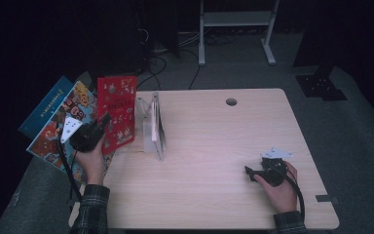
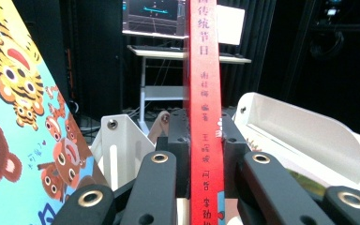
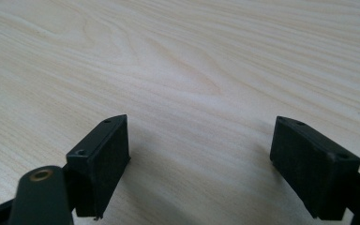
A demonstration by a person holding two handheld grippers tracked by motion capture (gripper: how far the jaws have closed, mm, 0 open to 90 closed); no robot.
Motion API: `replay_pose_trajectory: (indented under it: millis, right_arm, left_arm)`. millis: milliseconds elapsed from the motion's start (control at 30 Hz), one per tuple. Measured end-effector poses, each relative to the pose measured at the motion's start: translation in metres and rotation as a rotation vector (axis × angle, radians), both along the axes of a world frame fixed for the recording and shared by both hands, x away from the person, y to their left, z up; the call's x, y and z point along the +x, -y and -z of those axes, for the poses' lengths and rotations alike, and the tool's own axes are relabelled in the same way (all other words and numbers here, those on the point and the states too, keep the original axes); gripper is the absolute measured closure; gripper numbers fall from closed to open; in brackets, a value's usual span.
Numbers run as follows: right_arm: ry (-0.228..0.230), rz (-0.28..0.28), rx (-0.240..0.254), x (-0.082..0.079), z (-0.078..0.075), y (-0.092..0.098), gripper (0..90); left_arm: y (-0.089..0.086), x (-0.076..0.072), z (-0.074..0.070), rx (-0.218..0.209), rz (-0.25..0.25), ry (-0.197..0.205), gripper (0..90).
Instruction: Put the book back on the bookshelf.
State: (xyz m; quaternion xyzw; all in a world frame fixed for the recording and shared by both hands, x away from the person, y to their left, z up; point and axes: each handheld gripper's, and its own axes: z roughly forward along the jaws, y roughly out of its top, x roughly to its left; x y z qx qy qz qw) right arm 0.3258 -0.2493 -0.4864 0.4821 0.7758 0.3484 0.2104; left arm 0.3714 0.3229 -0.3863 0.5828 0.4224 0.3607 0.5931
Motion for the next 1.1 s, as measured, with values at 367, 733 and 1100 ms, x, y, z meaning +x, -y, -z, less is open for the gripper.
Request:
replay_pose_trajectory:
  millis: [367, 733, 1100]
  right_arm:
    - [-0.001, 0.001, -0.001, 0.000, 0.000, 0.000, 18.8]
    - [0.001, 0.000, -0.001, 0.000, 0.000, 0.000, 18.7]
    - [0.001, 0.000, -0.001, 0.000, 0.000, 0.000, 18.7]
  left_arm:
    - [0.004, -0.014, 0.001, 0.041, -0.010, -0.045, 79.7]
    - [0.010, -0.019, 0.015, 0.062, -0.013, -0.119, 79.6]
    - [0.014, -0.012, 0.028, 0.105, -0.028, -0.193, 79.5]
